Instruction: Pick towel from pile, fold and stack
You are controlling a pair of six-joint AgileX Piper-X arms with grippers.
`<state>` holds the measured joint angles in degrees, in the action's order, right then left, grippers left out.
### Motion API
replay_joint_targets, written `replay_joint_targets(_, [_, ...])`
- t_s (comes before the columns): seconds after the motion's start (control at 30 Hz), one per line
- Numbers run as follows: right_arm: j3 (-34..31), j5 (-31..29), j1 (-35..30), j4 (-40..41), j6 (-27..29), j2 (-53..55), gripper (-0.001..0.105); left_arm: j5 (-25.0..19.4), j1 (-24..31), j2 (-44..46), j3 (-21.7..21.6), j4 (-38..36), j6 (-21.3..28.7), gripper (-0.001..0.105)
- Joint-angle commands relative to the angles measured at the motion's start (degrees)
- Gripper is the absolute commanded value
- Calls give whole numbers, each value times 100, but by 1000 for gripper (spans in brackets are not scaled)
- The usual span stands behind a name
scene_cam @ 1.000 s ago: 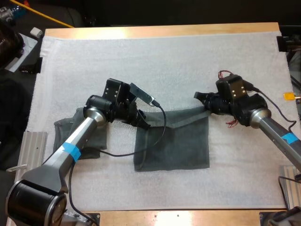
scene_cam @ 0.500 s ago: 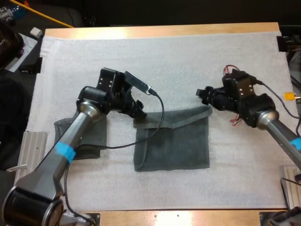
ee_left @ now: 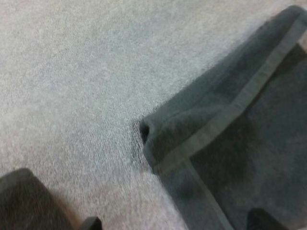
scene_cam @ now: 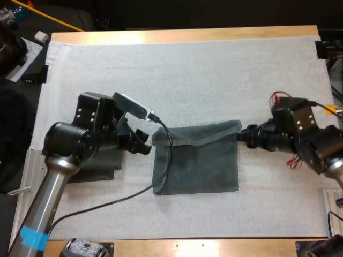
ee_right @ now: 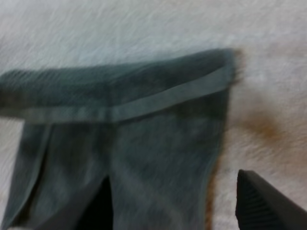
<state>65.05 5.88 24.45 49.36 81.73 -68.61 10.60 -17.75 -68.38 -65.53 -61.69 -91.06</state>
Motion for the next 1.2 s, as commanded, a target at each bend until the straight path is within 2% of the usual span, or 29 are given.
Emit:
replay_joint_targets(0.0, [12,12,238,278,98,225,53,29,-14,282,-33,-313,-154,58])
replay_joint_targets(0.03, [10,20,210,222,95,196,53,3,-18,236,-37,-245,-135,58])
replay_joint_targets(0.17, [5,10,810,410,97,306,43,38,-27,711,-32,-790,-304,58])
replay_joint_targets(0.33, [2,9,1300,372,16,310,4,104,-32,1082,-25,-1233,-403,59])
replay_joint_targets(0.37, [6,6,1377,336,7,281,1,114,-35,1144,-26,-1306,-422,59])
replay_joint_targets(0.5, [-14,9,1731,-47,-166,-182,0,217,-30,1299,35,-1434,-476,59])
replay_joint_targets(0.7, [40,48,1801,-624,-242,-1105,0,317,-44,1323,205,-1373,-492,59])
replay_joint_targets(0.8, [58,41,1791,-582,-191,-1005,0,245,-23,1287,174,-1408,-500,58])
replay_joint_targets(1.17, [618,99,1772,-1011,-245,-2463,0,247,-21,1274,225,-1436,-522,58])
